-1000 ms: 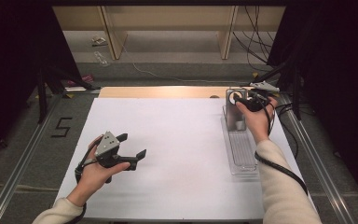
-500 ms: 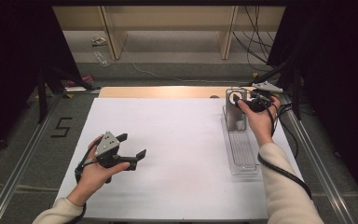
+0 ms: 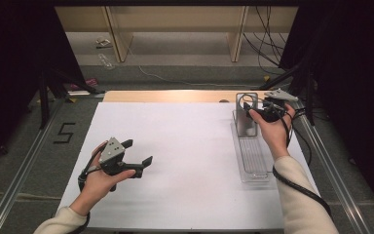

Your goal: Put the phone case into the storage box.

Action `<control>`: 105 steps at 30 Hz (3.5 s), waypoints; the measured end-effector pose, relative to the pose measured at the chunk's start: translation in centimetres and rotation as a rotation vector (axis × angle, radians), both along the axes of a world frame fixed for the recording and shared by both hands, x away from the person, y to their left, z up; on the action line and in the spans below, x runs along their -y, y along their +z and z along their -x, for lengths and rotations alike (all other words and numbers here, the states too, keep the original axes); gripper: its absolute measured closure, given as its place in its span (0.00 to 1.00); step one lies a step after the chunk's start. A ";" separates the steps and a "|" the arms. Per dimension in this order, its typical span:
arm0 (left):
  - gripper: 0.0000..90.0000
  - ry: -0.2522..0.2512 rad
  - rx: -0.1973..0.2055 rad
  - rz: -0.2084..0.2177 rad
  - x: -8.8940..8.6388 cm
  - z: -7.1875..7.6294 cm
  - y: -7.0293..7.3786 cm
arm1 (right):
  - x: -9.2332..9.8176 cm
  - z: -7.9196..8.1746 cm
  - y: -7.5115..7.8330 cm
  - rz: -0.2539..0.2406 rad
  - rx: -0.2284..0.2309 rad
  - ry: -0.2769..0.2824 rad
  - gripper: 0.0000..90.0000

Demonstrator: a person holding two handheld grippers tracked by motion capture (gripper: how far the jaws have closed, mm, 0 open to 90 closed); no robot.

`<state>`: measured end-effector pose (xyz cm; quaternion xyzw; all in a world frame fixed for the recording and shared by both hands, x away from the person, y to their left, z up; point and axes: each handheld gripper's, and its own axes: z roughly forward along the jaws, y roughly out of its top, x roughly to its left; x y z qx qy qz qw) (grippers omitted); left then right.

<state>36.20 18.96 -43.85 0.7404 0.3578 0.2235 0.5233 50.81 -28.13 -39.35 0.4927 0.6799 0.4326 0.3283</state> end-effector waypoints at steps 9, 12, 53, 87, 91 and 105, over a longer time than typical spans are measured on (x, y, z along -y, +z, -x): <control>0.07 0.000 0.000 -0.002 0.0 0.0 0.0 | -0.4 1.4 0.1 -0.016 0.005 0.027 0.18; 0.07 0.001 -0.001 -0.003 0.0 0.0 0.0 | -0.5 1.8 0.2 -0.015 0.006 0.039 0.18; 0.07 0.002 -0.001 -0.007 -0.1 0.1 0.0 | -0.6 7.8 0.4 -0.073 -0.014 0.176 0.18; 0.07 -0.014 0.007 -0.026 0.0 1.0 0.1 | -0.6 12.3 -0.8 -0.085 -0.008 0.297 0.18; 0.07 -0.018 0.007 -0.031 -0.1 1.2 0.1 | -0.6 12.9 -1.0 -0.085 -0.009 0.311 0.18; 0.07 -0.024 0.012 -0.043 -0.2 1.8 0.1 | 0.0 14.2 -1.6 -0.086 0.001 0.331 0.18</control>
